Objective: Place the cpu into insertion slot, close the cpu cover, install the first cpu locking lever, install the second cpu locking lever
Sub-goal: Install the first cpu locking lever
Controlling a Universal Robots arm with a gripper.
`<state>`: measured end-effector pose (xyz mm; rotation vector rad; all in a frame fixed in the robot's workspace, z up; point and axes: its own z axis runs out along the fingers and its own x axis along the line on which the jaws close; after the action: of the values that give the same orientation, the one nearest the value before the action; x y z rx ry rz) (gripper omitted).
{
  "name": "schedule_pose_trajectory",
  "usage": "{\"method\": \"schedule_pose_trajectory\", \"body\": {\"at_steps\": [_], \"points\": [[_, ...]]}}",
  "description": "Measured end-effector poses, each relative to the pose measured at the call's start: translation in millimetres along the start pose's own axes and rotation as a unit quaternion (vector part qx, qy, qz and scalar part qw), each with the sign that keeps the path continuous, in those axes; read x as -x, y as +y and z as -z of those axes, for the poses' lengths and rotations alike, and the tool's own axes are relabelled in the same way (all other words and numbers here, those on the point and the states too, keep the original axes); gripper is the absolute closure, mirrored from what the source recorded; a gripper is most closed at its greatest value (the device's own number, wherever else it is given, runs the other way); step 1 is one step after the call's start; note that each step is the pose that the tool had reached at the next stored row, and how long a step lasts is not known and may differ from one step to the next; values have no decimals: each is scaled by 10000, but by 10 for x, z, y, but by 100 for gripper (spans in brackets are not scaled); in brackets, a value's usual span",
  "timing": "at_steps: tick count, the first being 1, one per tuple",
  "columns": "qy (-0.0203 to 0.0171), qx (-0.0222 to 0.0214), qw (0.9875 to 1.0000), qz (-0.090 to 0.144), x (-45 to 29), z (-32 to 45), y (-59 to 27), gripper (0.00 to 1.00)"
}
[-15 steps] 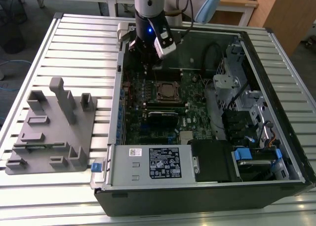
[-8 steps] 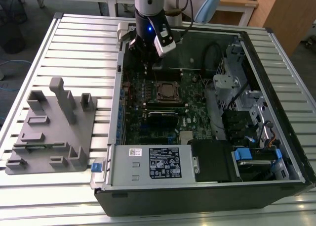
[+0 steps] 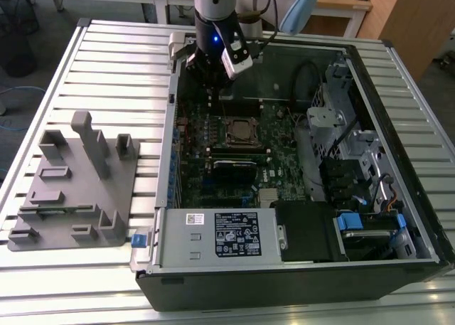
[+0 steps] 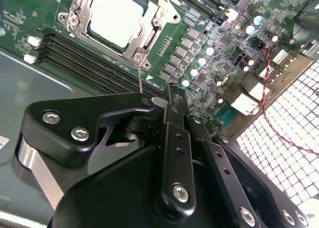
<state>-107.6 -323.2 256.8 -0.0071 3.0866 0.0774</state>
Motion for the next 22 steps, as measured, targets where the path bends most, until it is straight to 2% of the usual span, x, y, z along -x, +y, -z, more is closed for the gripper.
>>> {"method": "schedule_pose_trajectory", "body": {"at_steps": [1, 12, 13, 16, 17, 22], "points": [[0, 0, 10000, 0, 0, -1, 23, 89], [-4, 5, 10000, 0, -1, -2, 36, 89], [-10, 18, 10000, 0, -1, -2, 37, 89], [-36, 118, 9999, -4, -3, -2, 38, 89], [-40, 139, 9999, -6, -4, -2, 38, 89], [-42, 152, 9999, -6, -8, -6, 41, 89]]}}
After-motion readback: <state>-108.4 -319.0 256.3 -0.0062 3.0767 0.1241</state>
